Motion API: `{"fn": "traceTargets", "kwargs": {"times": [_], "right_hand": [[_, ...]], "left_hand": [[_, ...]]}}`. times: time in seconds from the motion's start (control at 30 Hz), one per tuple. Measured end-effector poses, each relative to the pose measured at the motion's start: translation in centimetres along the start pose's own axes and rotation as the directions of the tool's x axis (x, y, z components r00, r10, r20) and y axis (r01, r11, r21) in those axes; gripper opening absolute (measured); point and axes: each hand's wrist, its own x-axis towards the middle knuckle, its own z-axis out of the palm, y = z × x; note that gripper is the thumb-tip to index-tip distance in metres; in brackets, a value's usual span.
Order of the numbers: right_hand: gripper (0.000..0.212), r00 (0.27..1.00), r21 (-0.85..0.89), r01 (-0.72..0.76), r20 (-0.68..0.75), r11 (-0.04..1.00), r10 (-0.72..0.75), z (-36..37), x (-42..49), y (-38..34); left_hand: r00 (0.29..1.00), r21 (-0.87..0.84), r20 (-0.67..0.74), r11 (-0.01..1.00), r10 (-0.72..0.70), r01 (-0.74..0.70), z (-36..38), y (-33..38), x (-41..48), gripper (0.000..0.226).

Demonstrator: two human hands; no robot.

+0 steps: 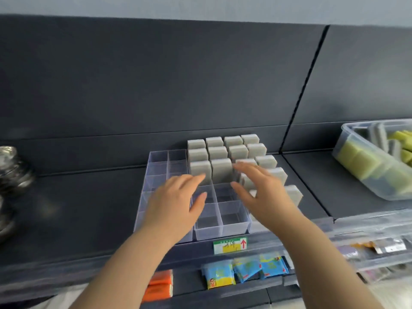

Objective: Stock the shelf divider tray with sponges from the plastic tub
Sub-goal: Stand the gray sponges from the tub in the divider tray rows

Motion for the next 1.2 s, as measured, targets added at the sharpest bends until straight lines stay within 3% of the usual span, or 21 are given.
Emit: {"fn": "traceTargets", "kwargs": {"times": [0.2, 0.43, 0.93, 1.2], "right_hand": [[0.042, 0.989, 0.015, -0.147, -0.017, 0.989, 0.148, -0.6, -8.6, 1.4], [0.044, 0.926, -0.007, -0.368, -0.094, 0.93, 0.366, -6.5, -16.4, 7.5], [0.038, 0.79, -0.024, -0.562, -0.313, 0.827, 0.528, -29.8, -29.7, 26.7], [0.042, 0.744, 0.01, -0.637, -0.252, 0.771, 0.618, -33.5, -32.2, 34.2]], "left_hand": [[0.982, -0.127, 0.161, 0.989, 0.096, -0.076, 3.8, 4.4, -4.5, 0.045], [0.925, -0.297, 0.288, 0.942, 0.247, -0.159, 8.1, 13.4, -3.8, 0.045], [0.856, -0.402, 0.227, 0.846, 0.464, -0.352, 19.1, 43.3, 3.5, 0.043], [0.818, -0.398, 0.224, 0.816, 0.53, -0.419, 23.4, 50.8, 5.4, 0.042]]}}
